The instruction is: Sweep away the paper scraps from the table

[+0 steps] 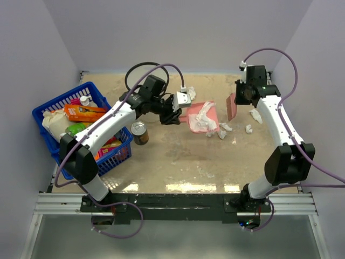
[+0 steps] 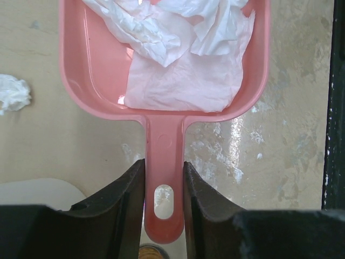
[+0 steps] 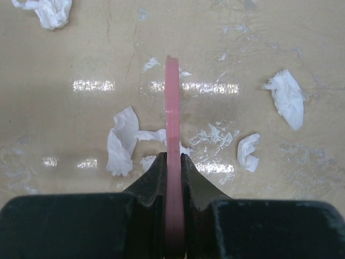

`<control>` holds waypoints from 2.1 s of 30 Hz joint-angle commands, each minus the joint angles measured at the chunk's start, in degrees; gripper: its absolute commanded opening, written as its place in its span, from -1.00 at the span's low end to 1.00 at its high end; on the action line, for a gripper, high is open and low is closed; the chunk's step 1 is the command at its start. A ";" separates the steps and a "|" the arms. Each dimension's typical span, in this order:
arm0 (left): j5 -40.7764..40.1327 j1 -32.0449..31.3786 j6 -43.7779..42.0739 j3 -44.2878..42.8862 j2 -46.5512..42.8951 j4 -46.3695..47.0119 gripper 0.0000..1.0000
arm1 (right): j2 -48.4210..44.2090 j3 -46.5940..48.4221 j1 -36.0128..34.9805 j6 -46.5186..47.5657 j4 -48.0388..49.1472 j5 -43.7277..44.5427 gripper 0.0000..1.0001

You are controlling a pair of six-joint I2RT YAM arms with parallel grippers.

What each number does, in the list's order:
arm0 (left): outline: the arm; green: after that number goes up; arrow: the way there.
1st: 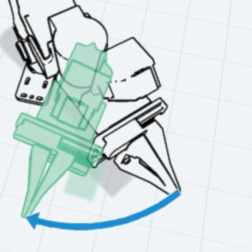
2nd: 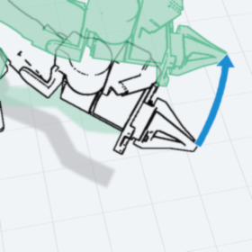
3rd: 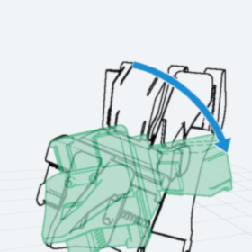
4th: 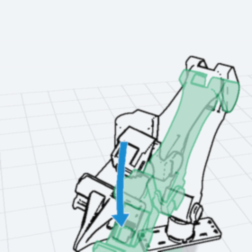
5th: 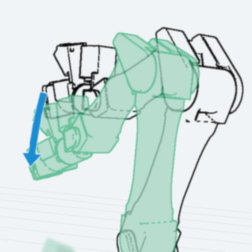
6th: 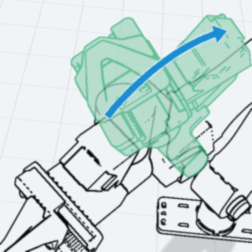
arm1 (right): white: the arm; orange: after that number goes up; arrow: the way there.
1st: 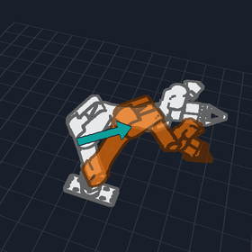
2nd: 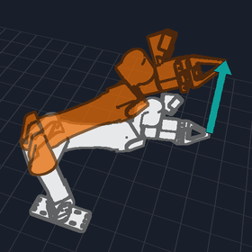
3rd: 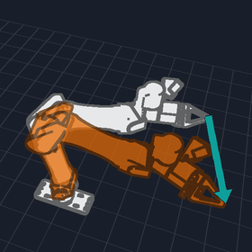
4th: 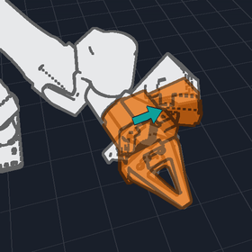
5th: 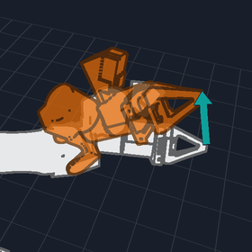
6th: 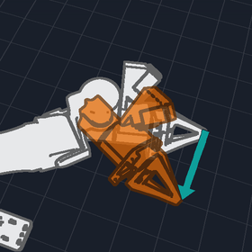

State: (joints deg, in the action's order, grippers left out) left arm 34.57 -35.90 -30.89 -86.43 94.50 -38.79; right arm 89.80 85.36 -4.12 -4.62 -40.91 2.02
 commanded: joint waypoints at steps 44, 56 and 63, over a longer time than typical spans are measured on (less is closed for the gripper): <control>-34.39 25.71 -33.57 -31.61 -0.98 -16.06 -1.00 | -5.86 -7.84 1.75 -2.67 2.85 -5.89 -1.00; -38.70 24.12 -60.24 -16.93 -7.92 0.38 -1.00 | -7.97 -9.07 2.19 -2.67 2.41 -5.80 -1.00; -39.76 24.12 -59.37 -19.29 -5.73 3.99 -1.00 | -8.32 -9.60 2.54 -2.76 2.50 -6.15 -1.00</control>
State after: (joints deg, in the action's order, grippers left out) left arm -5.04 -11.70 -88.75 -101.45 88.42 -39.53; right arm 83.55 75.70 -2.07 -6.68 -40.16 -2.79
